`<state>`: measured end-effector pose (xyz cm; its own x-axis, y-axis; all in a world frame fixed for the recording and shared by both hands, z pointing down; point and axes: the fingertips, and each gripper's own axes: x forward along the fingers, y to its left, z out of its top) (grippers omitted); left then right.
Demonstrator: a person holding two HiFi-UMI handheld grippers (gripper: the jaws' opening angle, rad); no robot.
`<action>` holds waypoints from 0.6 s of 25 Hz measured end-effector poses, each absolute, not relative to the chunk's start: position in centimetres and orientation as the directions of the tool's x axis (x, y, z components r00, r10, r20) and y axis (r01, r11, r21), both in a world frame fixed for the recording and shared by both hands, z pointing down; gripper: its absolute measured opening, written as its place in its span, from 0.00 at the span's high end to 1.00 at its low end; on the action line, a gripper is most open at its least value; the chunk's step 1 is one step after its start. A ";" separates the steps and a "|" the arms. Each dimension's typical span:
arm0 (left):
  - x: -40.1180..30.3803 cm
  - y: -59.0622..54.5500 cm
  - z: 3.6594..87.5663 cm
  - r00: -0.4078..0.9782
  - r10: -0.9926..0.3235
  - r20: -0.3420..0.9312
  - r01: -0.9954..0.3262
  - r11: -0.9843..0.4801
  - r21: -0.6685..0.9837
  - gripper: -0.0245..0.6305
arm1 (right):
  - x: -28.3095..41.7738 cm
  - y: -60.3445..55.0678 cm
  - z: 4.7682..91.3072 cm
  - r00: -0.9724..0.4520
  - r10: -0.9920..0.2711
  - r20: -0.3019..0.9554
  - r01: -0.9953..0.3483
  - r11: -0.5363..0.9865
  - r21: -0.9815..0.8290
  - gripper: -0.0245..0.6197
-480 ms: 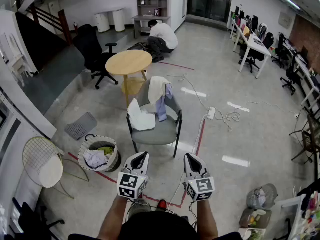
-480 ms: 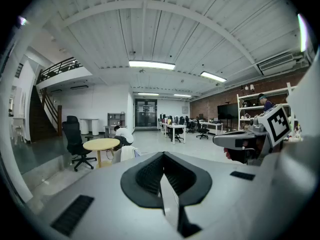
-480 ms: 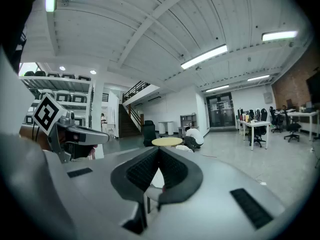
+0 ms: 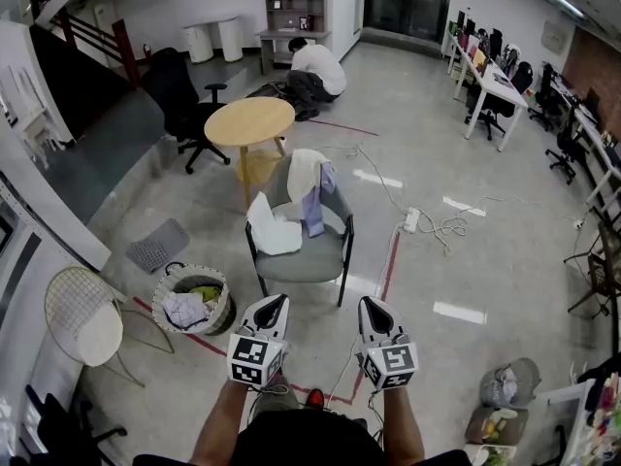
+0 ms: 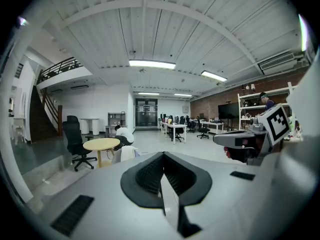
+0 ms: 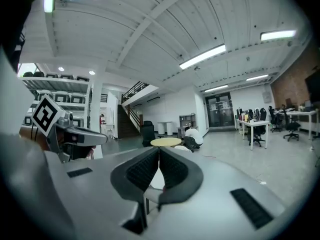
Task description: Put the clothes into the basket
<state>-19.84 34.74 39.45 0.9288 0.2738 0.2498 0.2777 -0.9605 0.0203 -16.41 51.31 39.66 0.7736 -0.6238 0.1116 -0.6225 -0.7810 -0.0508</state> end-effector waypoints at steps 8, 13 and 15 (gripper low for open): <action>-16.6 34.2 40.1 0.922 0.279 0.268 0.284 -0.959 0.020 0.95 | -13.4 50.7 40.6 0.769 -0.625 0.135 -0.624 -0.780 -0.050 0.92; -12.8 33.0 41.0 0.914 0.294 0.280 0.300 -0.954 0.023 0.95 | -9.6 49.4 41.2 0.774 -0.616 0.144 -0.616 -0.786 -0.052 0.92; -11.0 32.1 41.0 0.912 0.297 0.283 0.301 -0.953 0.028 0.95 | -8.0 48.3 41.1 0.771 -0.617 0.155 -0.617 -0.785 -0.059 0.92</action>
<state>-10.97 32.10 40.98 0.9122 0.2968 0.2826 0.3014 -0.9531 0.0283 -7.97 48.27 41.12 0.7713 -0.6174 0.1546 -0.6166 -0.7851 -0.0590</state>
